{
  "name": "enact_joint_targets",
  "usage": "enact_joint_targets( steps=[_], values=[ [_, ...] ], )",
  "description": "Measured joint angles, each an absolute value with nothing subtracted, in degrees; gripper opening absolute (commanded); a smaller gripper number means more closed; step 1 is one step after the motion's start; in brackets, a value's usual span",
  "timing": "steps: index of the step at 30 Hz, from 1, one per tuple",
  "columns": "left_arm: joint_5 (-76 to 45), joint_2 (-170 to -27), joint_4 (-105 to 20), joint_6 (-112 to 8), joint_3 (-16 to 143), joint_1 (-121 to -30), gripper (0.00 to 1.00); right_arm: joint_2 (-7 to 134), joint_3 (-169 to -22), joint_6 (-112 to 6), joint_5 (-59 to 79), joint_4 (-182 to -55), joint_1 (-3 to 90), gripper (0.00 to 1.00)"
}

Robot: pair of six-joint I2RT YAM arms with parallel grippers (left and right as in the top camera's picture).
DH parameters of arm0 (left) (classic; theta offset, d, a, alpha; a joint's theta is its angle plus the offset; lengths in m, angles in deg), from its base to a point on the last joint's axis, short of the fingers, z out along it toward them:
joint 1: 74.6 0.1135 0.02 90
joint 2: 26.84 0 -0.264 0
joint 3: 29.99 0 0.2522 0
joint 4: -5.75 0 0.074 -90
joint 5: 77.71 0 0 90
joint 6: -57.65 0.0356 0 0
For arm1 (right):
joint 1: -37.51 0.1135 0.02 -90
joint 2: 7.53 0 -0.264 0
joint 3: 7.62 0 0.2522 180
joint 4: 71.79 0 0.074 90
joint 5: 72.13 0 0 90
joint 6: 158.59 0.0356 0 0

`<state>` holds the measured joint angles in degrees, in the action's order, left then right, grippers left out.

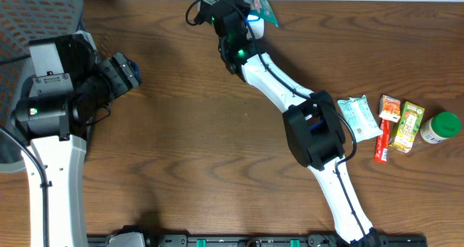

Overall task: Scan the item barcode
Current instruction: 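Carry the glove pack right and lower it beside the wipes pack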

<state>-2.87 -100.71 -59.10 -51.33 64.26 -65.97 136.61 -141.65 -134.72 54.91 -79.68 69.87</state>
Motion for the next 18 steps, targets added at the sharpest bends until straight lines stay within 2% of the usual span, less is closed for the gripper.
enact_joint_targets(
  steps=[5,12,14,18],
  values=[
    [-2.9,-100.7,-59.1,-51.4,64.3,-66.0,0.87,133.2,-141.6,-128.8,55.2,-88.6,69.9,0.01],
    [-2.9,-100.7,-59.2,-51.3,64.3,-66.0,0.87,117.1,-141.9,-115.1,53.5,-123.9,69.7,0.01],
    [-2.9,-100.7,-59.1,-51.3,64.3,-66.0,0.87,112.7,-142.4,-108.8,49.4,-137.6,68.6,0.01],
    [-2.9,-100.7,-59.1,-51.3,64.3,-66.0,0.87,109.9,-143.0,-99.7,37.8,-155.8,63.7,0.01]
  ],
)
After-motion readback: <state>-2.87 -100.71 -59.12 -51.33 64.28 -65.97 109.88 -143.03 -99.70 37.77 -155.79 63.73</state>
